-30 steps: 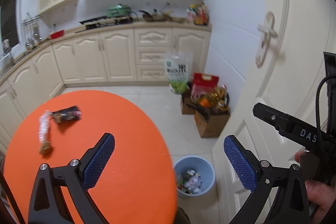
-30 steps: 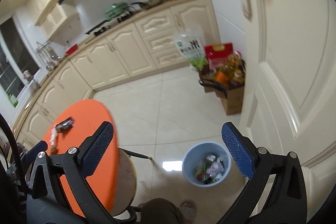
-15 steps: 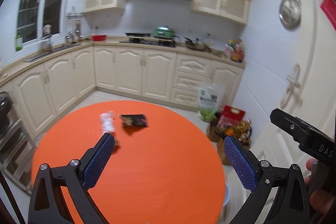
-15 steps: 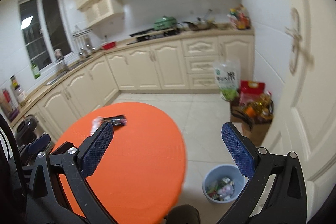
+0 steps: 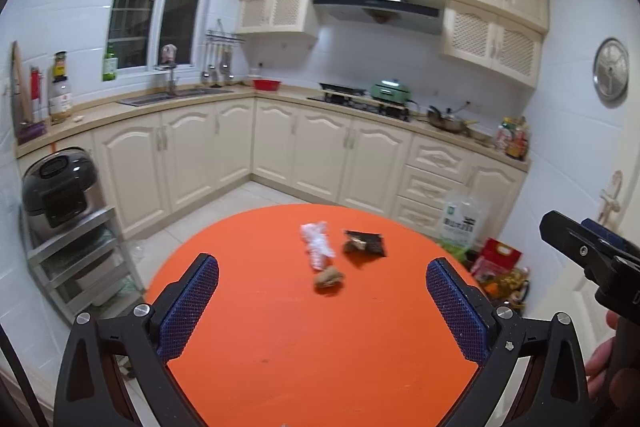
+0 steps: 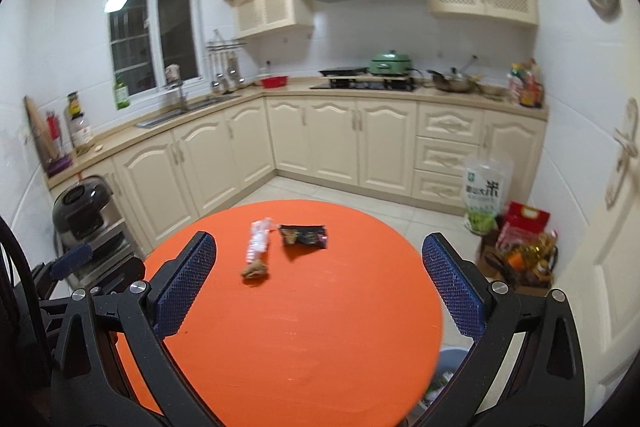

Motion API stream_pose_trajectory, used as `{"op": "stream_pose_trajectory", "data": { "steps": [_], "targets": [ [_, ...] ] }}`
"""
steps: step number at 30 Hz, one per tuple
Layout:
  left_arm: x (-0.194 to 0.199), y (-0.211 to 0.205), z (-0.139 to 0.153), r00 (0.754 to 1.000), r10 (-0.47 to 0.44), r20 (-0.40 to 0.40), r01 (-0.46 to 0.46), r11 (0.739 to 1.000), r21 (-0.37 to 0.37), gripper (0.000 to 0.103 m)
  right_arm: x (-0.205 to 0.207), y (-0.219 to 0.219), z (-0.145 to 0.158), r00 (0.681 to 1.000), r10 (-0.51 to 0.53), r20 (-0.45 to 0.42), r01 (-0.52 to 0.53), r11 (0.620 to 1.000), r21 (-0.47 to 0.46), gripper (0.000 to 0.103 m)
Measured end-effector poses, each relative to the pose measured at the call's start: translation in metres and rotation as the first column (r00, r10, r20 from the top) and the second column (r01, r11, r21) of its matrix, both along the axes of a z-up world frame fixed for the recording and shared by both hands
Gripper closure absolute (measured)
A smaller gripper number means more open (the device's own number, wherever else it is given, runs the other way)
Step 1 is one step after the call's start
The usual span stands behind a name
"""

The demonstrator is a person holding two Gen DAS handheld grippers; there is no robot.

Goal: Collect trash
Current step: 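Return both tools to the orange table, then grasp the brown lump with the left gripper while the right gripper grasps the black snack packet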

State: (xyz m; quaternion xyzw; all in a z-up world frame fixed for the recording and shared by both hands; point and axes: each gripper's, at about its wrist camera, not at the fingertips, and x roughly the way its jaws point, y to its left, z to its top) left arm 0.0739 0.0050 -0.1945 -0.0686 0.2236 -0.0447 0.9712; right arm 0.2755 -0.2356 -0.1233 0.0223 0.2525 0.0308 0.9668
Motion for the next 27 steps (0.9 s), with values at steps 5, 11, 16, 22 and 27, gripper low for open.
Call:
{"op": "stream_pose_trajectory", "data": {
  "steps": [5,11,16,22,27],
  "targets": [
    [-0.003,-0.006,-0.019,0.998,0.03,-0.047,-0.03,1.0,-0.001,0.001,0.016,0.027,-0.018,0.997,0.062,-0.041,-0.064,0.998,-0.029,0.0],
    [0.049,-0.021,-0.028,0.993,0.028,-0.119,-0.028,1.0,0.007,0.001,0.052,0.019,-0.049,0.99,0.072,-0.117,-0.075,0.997,-0.016,0.0],
    [0.11,-0.036,-0.035,0.983,0.02,-0.185,-0.017,1.0,0.019,0.001,0.094,0.004,-0.078,0.98,0.066,-0.185,-0.068,0.998,-0.004,0.0],
    [0.201,-0.051,-0.042,0.962,0.003,-0.272,0.008,0.999,0.041,0.001,0.162,-0.011,-0.126,0.955,0.084,-0.284,-0.084,0.996,0.01,0.0],
    [0.309,-0.058,-0.04,0.939,-0.012,-0.345,0.033,0.998,0.053,0.001,0.211,-0.012,-0.166,0.925,0.107,-0.363,-0.112,0.994,0.009,0.0]
  ]
}}
